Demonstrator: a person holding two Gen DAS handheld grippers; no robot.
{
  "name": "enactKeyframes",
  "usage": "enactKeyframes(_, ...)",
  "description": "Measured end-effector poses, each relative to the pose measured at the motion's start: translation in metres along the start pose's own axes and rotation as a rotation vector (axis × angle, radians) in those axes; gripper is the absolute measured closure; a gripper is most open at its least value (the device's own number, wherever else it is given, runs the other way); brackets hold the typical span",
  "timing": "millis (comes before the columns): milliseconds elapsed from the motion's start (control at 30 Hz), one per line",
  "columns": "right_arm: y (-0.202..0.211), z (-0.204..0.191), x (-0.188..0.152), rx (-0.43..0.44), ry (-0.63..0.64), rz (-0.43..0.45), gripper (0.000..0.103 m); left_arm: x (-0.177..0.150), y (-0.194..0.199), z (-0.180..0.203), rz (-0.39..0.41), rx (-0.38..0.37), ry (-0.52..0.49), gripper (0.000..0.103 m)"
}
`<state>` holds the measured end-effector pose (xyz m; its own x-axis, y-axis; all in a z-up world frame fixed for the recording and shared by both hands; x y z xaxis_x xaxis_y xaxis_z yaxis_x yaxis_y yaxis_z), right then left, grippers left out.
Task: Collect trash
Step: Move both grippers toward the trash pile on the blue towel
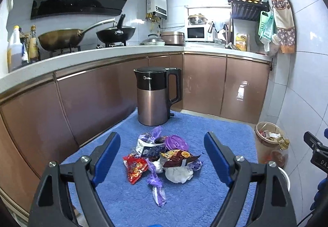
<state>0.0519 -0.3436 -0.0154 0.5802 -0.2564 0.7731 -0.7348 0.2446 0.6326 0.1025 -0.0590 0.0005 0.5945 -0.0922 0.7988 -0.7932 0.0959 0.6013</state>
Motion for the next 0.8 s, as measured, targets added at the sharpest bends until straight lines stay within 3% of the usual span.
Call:
enactKeyframes(300,-0.004,0.001,0.010,-0.026,-0.014,0.020,0.000,0.006,-0.020,-0.006,0.000,-0.027,-0.024,0.020)
enactKeyframes(533,-0.011,-0.019,0.016,-0.011,-0.007,0.011,0.000,0.005,-0.043,-0.021,-0.032,-0.040,-0.015,0.020)
enactKeyframes(800,-0.026,-0.046,0.022,0.049,0.025,-0.022,0.000,-0.001,-0.069,-0.045,-0.078,-0.016,-0.010,0.020)
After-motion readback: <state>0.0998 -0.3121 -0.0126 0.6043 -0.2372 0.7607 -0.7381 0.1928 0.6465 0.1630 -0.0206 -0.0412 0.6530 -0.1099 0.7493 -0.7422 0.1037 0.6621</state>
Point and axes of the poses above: each gripper's, at about its wrist camera, not at the fingertips, and y roughly against the way its jaws point, z to its right, x to its top, the point moved 10 cm from there along -y, roughly the way its jaws point, and after that the axes turned 14 degrees about -z, right-handed, at the moved point
